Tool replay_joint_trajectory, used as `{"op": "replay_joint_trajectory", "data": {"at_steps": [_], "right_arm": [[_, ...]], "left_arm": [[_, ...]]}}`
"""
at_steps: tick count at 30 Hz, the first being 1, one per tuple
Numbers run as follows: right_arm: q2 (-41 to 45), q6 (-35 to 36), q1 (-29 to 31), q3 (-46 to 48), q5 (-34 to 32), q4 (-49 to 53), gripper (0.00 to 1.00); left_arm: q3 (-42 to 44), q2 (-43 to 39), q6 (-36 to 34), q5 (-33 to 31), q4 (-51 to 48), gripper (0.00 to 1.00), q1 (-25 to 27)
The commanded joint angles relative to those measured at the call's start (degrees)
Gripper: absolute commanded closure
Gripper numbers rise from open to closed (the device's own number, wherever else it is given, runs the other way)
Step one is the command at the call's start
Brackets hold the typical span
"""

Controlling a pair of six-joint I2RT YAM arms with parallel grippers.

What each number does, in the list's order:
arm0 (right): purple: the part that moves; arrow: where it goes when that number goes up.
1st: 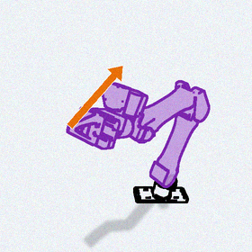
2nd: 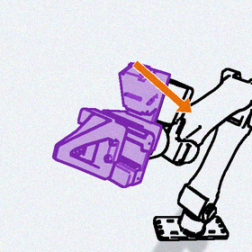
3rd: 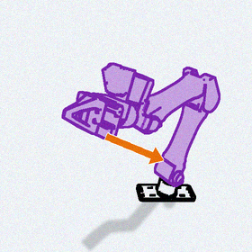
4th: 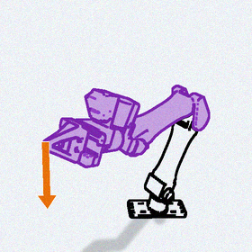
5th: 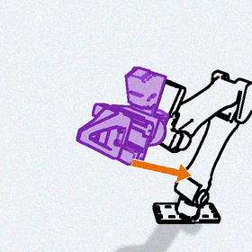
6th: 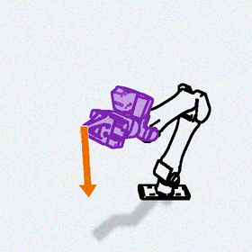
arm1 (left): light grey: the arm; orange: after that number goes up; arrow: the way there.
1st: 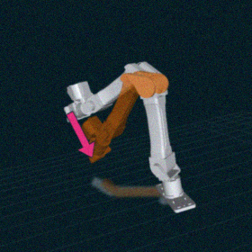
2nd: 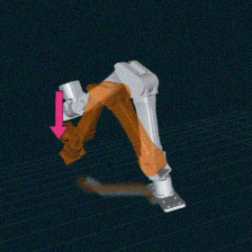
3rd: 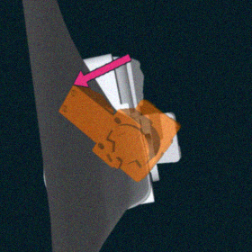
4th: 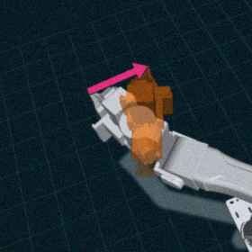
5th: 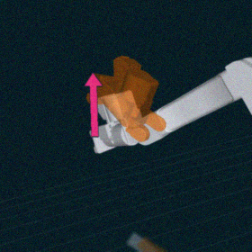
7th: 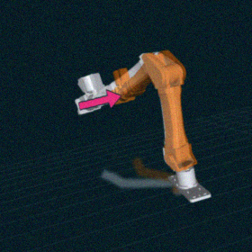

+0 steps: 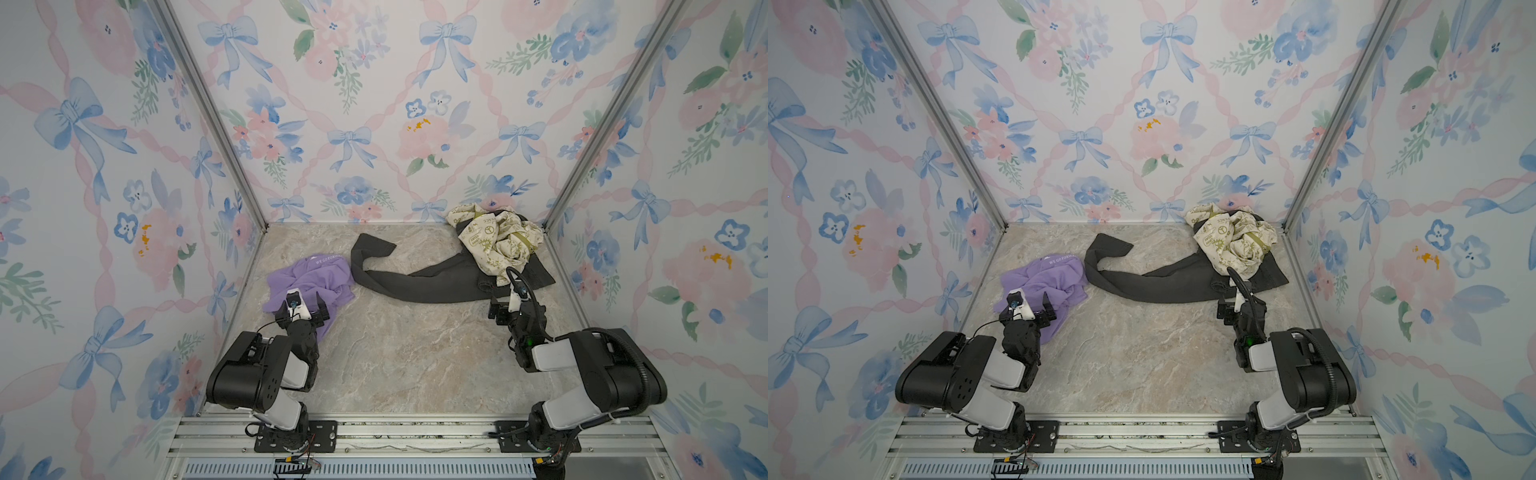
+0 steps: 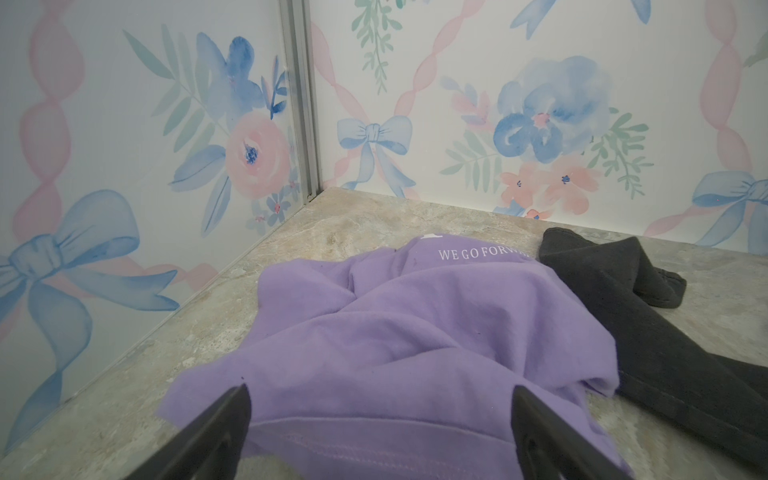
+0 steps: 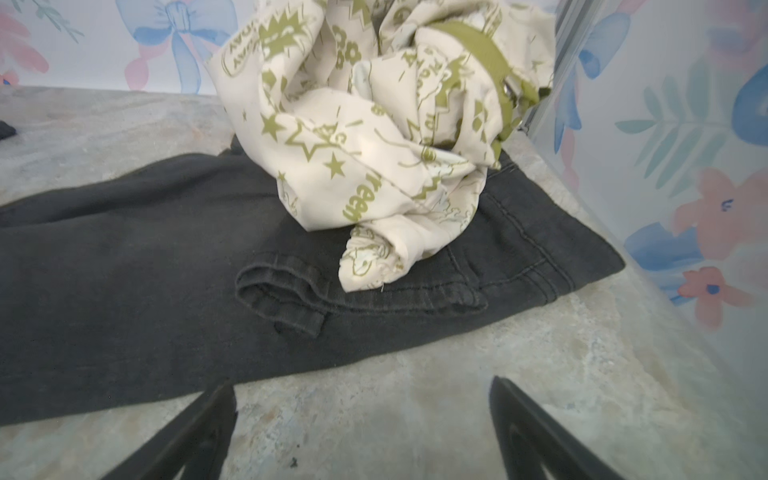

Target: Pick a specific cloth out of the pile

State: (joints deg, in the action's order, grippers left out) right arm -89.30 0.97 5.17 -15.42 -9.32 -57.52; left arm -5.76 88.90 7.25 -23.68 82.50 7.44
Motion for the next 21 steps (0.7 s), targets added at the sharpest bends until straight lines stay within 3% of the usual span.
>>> {"op": "replay_joint_trajectory", "data": {"at_steps": [1, 4, 21], "right_arm": [[1.4, 0.5, -0.4, -2.9, -0.1, -1.3, 0.03], [1.2, -0.2, -0.5, -7.0, -1.1, 6.7, 0.03], [0.6, -0.5, -1.1, -6.9, -0.2, 5.3, 0.03]], "left_arm": [[-2.6, 0.5, -1.6, 1.3, 0.8, 0.02, -0.1], [-4.0, 0.3, -2.0, 0.6, -2.6, 0.02, 0.5], [-4.4, 0.3, -3.4, 3.2, -3.2, 0.02, 0.9]]}}
